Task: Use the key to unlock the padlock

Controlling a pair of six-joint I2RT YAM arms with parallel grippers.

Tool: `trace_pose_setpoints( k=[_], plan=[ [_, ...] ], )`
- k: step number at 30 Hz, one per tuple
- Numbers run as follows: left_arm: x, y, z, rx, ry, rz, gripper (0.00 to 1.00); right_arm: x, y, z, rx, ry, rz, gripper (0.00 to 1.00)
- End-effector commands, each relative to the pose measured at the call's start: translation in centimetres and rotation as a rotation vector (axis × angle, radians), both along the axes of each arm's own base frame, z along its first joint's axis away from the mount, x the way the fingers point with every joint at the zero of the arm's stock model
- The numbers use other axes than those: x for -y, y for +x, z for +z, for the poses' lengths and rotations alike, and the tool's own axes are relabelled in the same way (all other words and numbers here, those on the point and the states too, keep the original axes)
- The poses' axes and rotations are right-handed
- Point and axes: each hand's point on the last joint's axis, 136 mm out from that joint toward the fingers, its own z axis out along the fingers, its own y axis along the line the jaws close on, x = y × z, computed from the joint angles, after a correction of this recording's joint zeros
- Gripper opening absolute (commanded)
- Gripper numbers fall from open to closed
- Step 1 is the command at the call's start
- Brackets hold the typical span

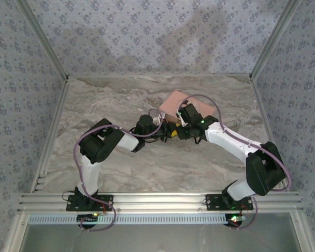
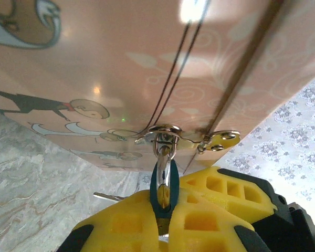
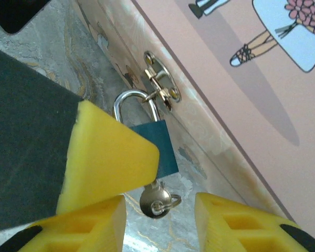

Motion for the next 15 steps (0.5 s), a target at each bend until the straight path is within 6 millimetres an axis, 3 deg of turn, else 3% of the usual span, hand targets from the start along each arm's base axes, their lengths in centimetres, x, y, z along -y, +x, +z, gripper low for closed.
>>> trace_pose_setpoints(
  k=[1, 11, 15],
  plan=[
    [0.46, -0.07, 5.94, 0.120, -0.116, -0.032, 0.01, -0.16, 0.55, 0.56, 0.023, -0.050, 0.020, 0.40],
    [0.46, -0.08, 6.22, 0.123, -0.124, -0.037, 0.00, -0.43, 0.89, -0.17, 0.017, -0.106, 0.039, 0.37],
    [0.42, -0.04, 6.34, 0.121, -0.128, -0.038, 0.00, -0.46, 1.03, -0.30, 0.022, -0.125, 0.045, 0.32]
  ],
)
